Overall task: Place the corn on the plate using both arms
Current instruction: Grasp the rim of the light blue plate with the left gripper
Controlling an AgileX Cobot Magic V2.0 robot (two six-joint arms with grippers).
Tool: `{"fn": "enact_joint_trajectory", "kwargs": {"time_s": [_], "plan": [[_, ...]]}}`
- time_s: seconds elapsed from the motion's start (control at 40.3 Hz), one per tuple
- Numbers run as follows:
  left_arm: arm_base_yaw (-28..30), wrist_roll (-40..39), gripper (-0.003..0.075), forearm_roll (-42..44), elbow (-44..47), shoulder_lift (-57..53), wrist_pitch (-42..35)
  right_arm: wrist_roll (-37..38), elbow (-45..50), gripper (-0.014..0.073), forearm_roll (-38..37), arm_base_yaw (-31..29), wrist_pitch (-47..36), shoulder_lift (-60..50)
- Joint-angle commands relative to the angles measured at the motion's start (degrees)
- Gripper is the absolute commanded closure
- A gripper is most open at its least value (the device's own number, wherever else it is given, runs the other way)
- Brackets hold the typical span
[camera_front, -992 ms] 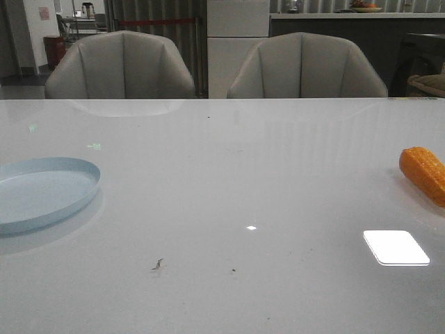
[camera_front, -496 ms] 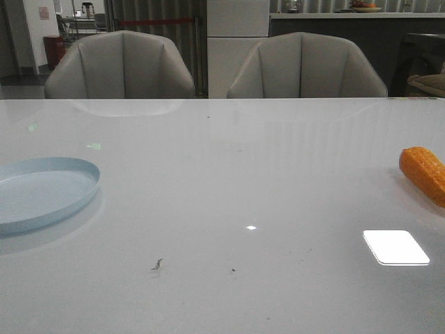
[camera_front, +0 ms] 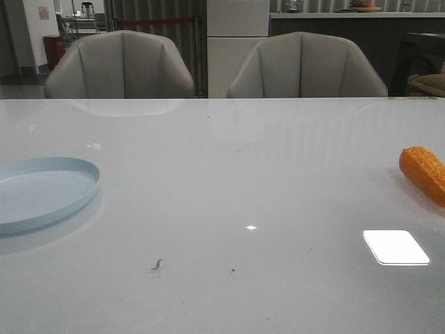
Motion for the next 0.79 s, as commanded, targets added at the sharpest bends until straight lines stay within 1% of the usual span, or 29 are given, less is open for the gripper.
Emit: {"fn": "enact_joint_trajectory", "kwargs": {"time_s": [0.0,0.347,0.595,0.694,0.769], "plan": [[0.0,-0.62,0.0227,-0.72,-4.05,1.99,0.01,0.07,-2.03,0.0096,0.16,-0.39,-3.0,-0.46],[0.0,-0.62,0.0227,-0.72,-5.97,9.38,-0.29,0.07,-2.03,0.0096,0.2,-0.39,-1.4,-0.46],[0.0,-0.62,0.0233,-0.86,-5.97,11.66,-0.38,0.07,-2.03,0.0096,0.2,-0.39,-1.4,-0.46],[0.0,-0.62,0.0293,-0.86,-5.97,12.61,-0.38,0.07,-2.03,0.0096,0.2,-0.39,-1.4,-0.46],[0.0,-0.62,0.0399,-0.86,-5.97,13.15,-0.27,0.07,-2.03,0.0096,0.2,-0.39,-1.4,-0.46]]}}
